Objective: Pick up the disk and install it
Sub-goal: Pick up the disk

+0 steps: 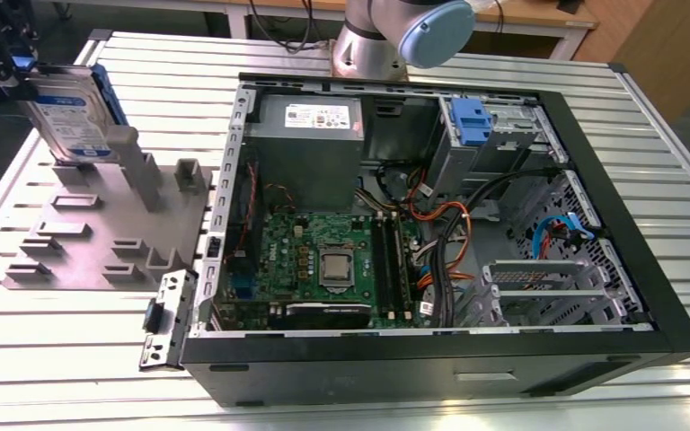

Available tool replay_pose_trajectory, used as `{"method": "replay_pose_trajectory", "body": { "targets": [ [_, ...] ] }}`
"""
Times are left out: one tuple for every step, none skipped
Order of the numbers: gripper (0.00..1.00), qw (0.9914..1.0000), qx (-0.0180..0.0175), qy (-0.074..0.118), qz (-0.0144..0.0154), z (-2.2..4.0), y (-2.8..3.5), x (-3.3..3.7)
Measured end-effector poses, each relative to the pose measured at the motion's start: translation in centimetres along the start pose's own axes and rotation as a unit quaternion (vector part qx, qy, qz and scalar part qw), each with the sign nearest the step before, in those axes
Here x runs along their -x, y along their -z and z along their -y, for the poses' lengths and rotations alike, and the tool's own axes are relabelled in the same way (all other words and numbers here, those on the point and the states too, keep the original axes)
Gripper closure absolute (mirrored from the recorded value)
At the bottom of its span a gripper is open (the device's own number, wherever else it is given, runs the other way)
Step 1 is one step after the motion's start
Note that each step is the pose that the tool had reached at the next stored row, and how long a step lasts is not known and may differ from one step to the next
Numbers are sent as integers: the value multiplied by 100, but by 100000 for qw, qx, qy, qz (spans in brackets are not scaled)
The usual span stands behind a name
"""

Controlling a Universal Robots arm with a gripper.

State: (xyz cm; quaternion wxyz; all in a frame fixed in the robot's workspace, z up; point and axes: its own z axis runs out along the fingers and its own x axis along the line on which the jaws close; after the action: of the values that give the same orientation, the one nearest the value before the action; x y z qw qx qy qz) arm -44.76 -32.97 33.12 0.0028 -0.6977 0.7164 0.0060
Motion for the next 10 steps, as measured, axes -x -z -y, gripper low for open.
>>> {"method": "replay_pose_trajectory", "body": {
  "targets": [
    [64,100000,-3,-1,1,0,2,0],
    [64,100000,-6,-1,3,0,8,0],
    [64,100000,-5,-1,3,0,10,0],
    [64,100000,-6,0,2,0,10,0],
    [64,100000,-3,-1,2,0,11,0],
    [64,100000,-1,-1,-1,0,12,0],
    [64,100000,-1,0,1,0,14,0],
    [64,100000,-10,-1,3,0,20,0],
    [64,100000,-2,5,-4,0,22,0],
    [64,100000,-1,5,-9,0,22,0]
  ]
}}
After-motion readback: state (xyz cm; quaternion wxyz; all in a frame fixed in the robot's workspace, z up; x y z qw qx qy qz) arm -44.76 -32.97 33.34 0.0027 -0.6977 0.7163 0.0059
